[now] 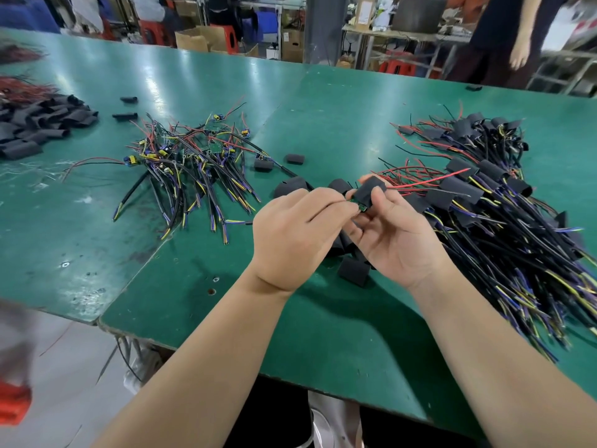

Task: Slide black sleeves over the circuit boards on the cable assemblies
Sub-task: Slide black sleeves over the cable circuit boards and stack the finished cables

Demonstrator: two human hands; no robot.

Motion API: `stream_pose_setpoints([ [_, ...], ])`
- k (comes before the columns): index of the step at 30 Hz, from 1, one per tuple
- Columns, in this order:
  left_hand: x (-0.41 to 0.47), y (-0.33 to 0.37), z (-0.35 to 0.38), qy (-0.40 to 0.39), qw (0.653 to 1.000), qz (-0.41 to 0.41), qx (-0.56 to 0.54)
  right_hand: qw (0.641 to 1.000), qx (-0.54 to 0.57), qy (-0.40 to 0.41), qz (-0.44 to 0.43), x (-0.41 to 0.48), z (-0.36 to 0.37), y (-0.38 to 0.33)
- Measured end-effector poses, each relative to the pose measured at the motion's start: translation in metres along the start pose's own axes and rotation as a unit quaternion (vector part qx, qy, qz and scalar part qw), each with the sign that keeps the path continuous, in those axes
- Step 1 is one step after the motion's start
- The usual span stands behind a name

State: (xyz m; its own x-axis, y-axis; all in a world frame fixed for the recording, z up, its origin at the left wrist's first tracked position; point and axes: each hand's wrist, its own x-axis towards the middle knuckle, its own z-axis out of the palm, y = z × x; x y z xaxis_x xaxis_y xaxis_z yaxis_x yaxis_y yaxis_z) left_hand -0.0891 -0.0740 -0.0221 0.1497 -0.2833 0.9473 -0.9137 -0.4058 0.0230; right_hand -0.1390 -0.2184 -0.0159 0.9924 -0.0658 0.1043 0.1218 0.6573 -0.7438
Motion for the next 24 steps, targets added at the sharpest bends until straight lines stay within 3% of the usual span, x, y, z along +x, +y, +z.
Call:
stream_pose_setpoints([
  [7,0.002,0.006,0.002,0.016,1.000,-0.004,-0.006,0.998,0.055,-0.006,0.029,-0.002,0.002,0.002],
  [12,-0.001,-0.003,0.002,0.028,0.999,-0.032,-0.002,0.999,-0.045,0.026,-0.006,0.001,0.002,0.001],
  [24,-0.003,-0.008,0.001,0.025,0.999,-0.032,-0.001,0.993,-0.012,0.118,-0.006,0.004,0.005,0.002],
])
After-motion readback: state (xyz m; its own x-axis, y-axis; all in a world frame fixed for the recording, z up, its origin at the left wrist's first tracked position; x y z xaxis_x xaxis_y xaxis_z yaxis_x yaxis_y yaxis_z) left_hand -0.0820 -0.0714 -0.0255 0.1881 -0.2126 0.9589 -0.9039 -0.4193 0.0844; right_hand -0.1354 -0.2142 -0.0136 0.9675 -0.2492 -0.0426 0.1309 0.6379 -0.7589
